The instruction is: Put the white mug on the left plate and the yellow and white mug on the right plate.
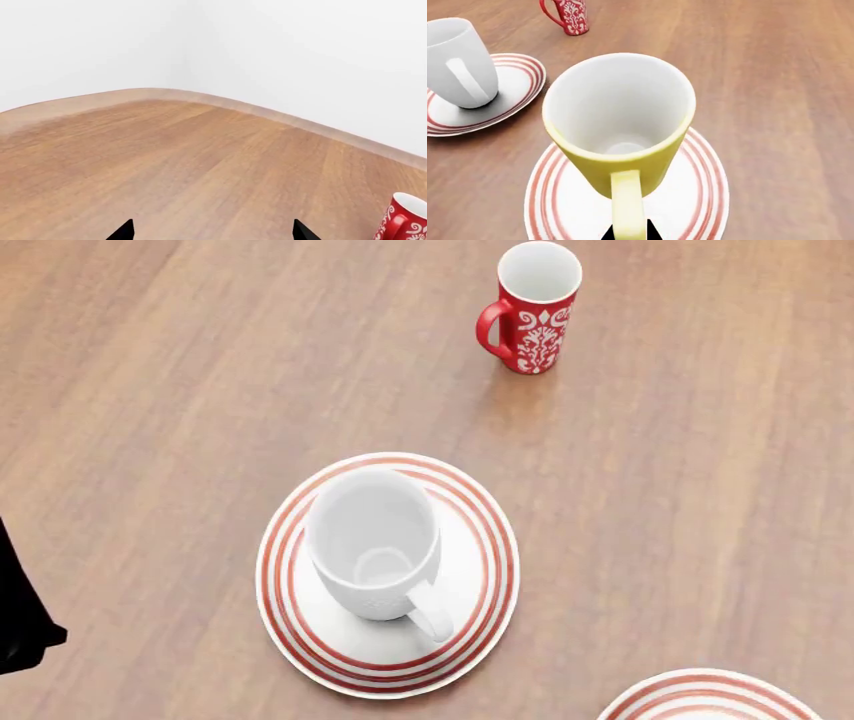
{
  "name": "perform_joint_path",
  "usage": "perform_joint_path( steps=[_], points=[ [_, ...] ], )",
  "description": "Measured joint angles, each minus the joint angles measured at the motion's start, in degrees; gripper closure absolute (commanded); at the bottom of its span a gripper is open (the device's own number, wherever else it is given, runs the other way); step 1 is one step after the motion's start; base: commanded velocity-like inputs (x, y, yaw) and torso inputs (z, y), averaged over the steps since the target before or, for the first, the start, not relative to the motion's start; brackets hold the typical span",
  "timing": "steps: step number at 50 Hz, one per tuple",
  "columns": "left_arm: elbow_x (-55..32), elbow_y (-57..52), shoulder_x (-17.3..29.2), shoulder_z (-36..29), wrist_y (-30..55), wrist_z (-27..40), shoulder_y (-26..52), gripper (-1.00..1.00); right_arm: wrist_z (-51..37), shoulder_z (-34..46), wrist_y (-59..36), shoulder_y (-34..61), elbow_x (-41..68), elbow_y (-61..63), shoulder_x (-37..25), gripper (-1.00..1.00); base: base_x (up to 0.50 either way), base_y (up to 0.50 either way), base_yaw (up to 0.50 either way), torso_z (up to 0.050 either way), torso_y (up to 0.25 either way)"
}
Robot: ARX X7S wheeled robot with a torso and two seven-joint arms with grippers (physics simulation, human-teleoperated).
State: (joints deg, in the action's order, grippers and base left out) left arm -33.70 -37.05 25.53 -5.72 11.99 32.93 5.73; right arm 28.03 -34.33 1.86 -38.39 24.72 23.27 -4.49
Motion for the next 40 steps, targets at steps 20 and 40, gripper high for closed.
perform_joint_path(
  steps=[20, 40],
  points=[
    [-0.23, -0.68, 0.29, 0.07, 0.0, 0.55, -0.35, -1.0, -0.97, 2.86, -0.38, 3.16, -1.04, -4.41, -1.42, 1.0, 0.0, 0.0, 0.0, 0.0, 0.0],
    [-0.44, -0.77, 0.52, 0.02, -0.12, 0.76, -0.38, -1.0, -1.75, 4.62, -0.61, 5.34, -1.04, -7.55, -2.55, 1.0, 0.0, 0.0, 0.0, 0.0, 0.001]
  ],
)
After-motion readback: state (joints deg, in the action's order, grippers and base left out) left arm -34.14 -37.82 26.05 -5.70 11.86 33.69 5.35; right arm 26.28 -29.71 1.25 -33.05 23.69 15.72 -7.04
